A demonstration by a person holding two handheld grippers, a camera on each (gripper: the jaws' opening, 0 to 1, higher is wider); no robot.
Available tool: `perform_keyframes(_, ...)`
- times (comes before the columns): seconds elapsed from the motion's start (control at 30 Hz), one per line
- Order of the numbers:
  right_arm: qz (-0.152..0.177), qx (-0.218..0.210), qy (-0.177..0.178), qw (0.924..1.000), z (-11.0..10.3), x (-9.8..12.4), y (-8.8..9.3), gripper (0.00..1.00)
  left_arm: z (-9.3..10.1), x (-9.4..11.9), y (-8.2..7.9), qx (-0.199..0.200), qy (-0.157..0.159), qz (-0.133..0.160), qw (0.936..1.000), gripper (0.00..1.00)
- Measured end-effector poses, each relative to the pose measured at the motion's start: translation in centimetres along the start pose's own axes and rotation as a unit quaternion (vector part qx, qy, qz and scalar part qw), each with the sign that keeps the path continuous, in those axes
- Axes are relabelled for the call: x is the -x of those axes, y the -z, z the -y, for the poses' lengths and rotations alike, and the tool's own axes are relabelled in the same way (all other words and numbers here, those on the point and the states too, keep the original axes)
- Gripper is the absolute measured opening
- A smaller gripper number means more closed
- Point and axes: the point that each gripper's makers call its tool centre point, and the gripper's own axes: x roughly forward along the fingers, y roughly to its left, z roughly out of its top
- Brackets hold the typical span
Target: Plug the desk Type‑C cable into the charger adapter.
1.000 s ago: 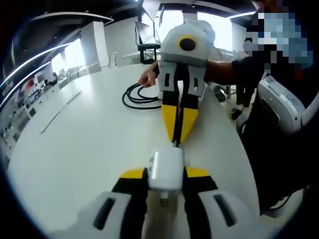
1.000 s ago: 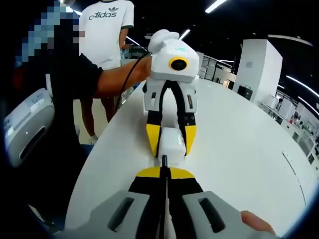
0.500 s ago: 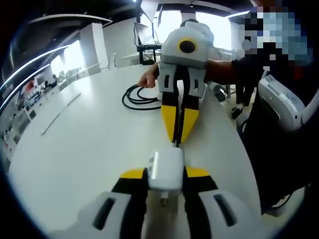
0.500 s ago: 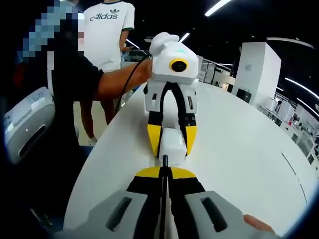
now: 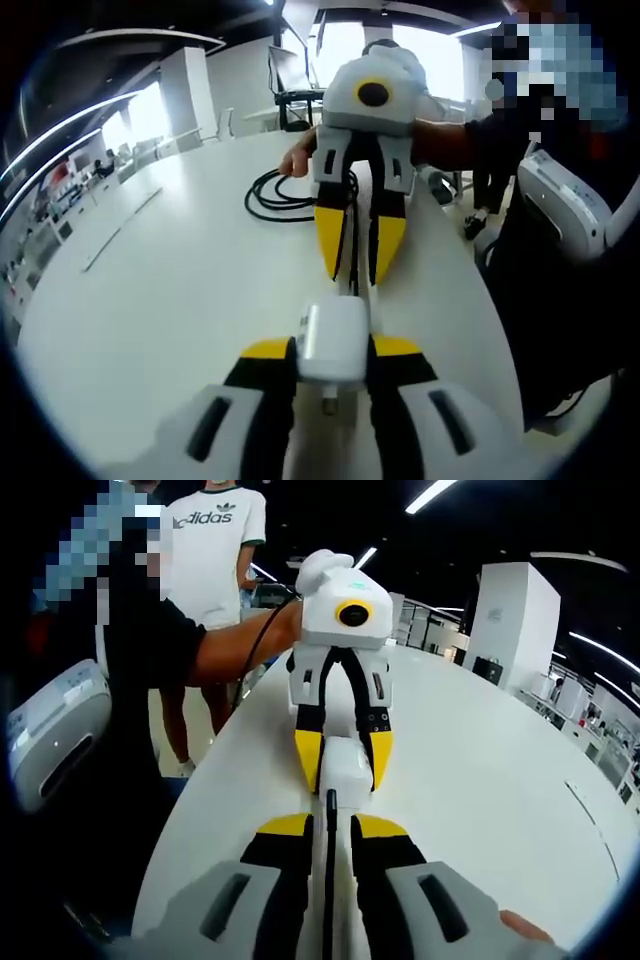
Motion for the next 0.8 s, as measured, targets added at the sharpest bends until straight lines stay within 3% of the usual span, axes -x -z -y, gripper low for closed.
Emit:
perform_keyframes(0.1, -0.008, -0.004, 0.001, 1.0000, -0.1, 0.1, 0.2, 0.29, 0.0, 0.0, 0.0, -0.001, 0.000, -0.001, 1.0000, 0.26)
perform_keyframes(0.3, -0.016, -0.005, 0.006, 0.9998, -0.4, 0.8, 0.5, 0.39, 0.1, -0.1, 0.0, -0.001, -0.002, -0.001, 1.0000, 0.26)
perform_keyframes(0.43, -0.020, -0.014, 0.017, 0.9996, -0.3, 1.3, 0.8, 0.58, 0.2, -0.1, 0.0, -0.002, -0.002, -0.003, 1.0000, 0.26)
perform_keyframes(0.57, -0.014, -0.025, 0.027, 0.9992, -0.1, 1.9, 0.8, 0.67, 0.1, -0.1, 0.0, -0.008, -0.003, -0.003, 1.0000, 0.26)
perform_keyframes(0.8, -0.001, -0.037, 0.047, 0.9982, 0.4, 2.8, 0.7, 0.94, 0.0, -0.2, 0.0, -0.009, -0.001, -0.001, 1.0000, 0.27)
